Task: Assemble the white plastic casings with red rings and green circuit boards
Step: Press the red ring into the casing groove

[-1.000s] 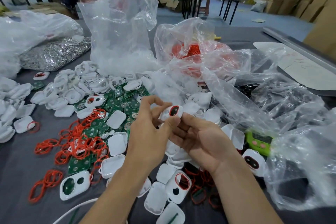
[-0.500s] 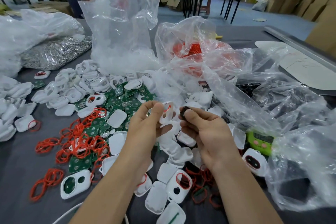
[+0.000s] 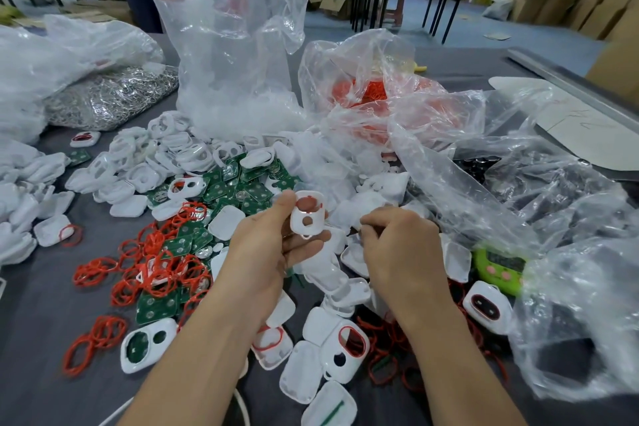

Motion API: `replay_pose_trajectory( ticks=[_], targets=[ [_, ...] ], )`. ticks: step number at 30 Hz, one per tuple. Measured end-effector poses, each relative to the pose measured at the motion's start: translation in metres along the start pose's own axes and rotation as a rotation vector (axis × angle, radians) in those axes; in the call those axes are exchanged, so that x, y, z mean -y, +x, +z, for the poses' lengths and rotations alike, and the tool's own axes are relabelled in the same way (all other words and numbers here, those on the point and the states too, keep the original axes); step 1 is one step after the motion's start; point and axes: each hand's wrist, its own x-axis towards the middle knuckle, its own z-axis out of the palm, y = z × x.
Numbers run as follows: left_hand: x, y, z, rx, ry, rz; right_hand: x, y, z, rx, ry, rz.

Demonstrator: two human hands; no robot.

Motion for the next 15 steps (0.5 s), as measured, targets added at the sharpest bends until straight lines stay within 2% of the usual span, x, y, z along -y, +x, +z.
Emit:
replay_pose_trajectory(
  ticks=[5, 9, 12, 15],
  targets=[
    [0.0012, 0.0027, -0.0004, -0.020, -0.001, 0.024, -0.0031, 0.0029, 0.0001, 0.054, -0.030, 0.028],
    [0.0030, 0.0047, -0.0007, -0.037, 0.030, 0.056, -0.0033, 0.0025, 0.0007, -0.001, 0.013, -0.008],
    [0.0056, 0.0046, 0.0013, -0.033, 0.071, 0.094, -0.0029, 0.0035, -0.0017, -0.053, 0.285, 0.050],
    [0.0098, 0.0030, 0.0028, 0.007, 0.134, 0.136, 0.0027, 0.0032, -0.0036, -0.030, 0.746, 0.188]
  ],
)
